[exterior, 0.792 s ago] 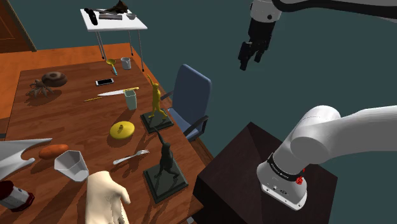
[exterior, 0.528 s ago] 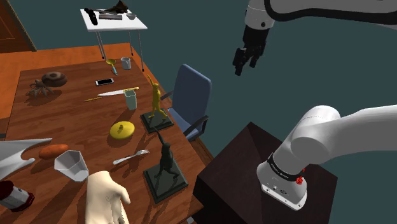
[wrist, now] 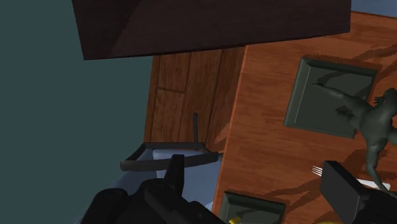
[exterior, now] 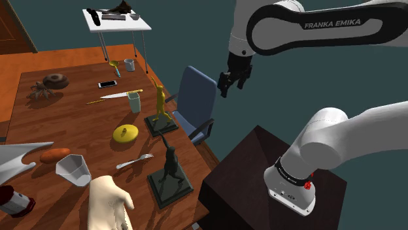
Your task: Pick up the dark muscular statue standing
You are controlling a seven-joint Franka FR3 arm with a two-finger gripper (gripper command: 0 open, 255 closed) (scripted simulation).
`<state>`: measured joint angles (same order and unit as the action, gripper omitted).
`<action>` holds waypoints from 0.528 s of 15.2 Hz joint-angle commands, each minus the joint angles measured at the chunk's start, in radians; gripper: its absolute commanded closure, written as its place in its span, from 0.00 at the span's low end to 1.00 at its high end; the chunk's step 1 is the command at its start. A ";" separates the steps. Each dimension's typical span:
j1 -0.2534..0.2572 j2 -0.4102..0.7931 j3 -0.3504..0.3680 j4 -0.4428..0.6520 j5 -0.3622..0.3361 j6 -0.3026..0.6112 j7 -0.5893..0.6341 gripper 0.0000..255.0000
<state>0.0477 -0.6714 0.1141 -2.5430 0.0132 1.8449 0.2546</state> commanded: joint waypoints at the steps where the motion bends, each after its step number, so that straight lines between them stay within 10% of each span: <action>1: 0.015 0.023 0.028 -0.033 0.027 0.062 0.038 0.00; 8: 0.059 0.193 0.130 -0.067 0.100 0.283 0.166 0.00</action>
<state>0.1025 -0.5115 0.2297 -2.6085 0.1052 2.0892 0.4017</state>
